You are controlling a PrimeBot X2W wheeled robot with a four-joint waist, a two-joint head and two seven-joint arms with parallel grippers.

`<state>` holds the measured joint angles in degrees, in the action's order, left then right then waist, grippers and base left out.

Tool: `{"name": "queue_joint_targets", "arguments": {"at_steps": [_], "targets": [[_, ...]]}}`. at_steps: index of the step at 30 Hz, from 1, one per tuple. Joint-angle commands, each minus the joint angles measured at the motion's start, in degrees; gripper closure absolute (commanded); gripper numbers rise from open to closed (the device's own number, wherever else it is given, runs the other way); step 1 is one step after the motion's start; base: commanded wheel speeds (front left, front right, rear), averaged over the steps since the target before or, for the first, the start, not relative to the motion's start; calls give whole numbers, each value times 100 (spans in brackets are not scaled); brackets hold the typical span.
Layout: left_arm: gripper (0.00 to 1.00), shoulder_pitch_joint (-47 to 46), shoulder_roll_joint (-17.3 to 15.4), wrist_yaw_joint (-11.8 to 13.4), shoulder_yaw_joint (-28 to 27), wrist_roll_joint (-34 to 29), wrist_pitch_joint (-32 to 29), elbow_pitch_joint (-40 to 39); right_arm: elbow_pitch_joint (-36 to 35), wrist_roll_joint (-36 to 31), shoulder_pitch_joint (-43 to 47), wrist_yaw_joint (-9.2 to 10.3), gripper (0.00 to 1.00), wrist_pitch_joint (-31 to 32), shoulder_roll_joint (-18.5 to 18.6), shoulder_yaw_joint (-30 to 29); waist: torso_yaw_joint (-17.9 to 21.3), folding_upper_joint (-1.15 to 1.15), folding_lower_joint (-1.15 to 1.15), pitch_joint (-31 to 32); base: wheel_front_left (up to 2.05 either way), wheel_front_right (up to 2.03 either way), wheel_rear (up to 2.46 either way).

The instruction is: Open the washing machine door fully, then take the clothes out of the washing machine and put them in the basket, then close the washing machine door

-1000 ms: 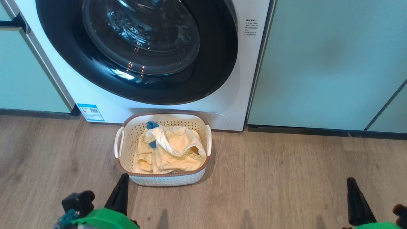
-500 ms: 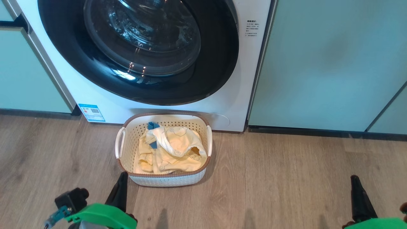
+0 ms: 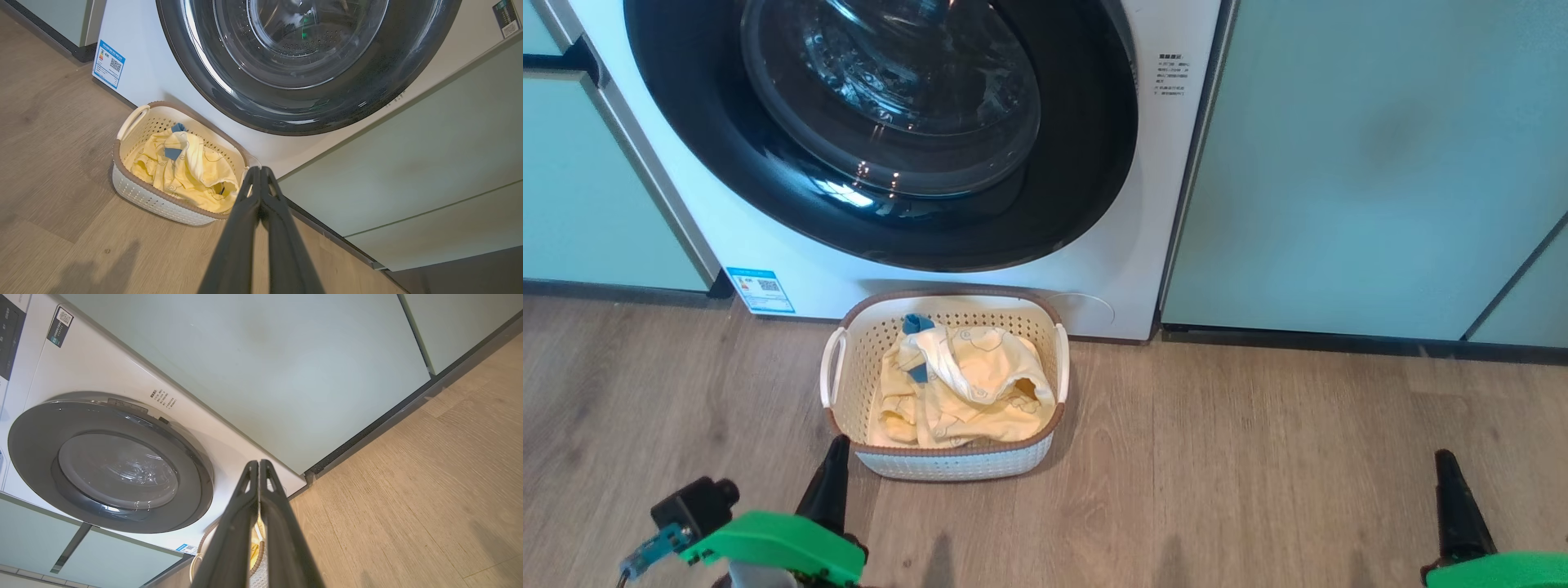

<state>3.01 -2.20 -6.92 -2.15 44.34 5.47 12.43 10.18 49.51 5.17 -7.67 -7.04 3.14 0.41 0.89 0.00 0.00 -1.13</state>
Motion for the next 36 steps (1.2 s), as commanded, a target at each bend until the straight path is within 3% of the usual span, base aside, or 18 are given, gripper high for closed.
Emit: {"name": "queue_joint_targets", "arguments": {"at_steps": [1,36], "targets": [[100,-291,-38,-26,-170,222,-55,-130,-152,218,-356,8,100,39,115,3,-3,0,0,3,0,0,0],[100,-607,-53,-41,-305,2508,-628,17,110,2354,-735,13,100,595,136,-219,-46,0,0,49,0,0,0]]}}
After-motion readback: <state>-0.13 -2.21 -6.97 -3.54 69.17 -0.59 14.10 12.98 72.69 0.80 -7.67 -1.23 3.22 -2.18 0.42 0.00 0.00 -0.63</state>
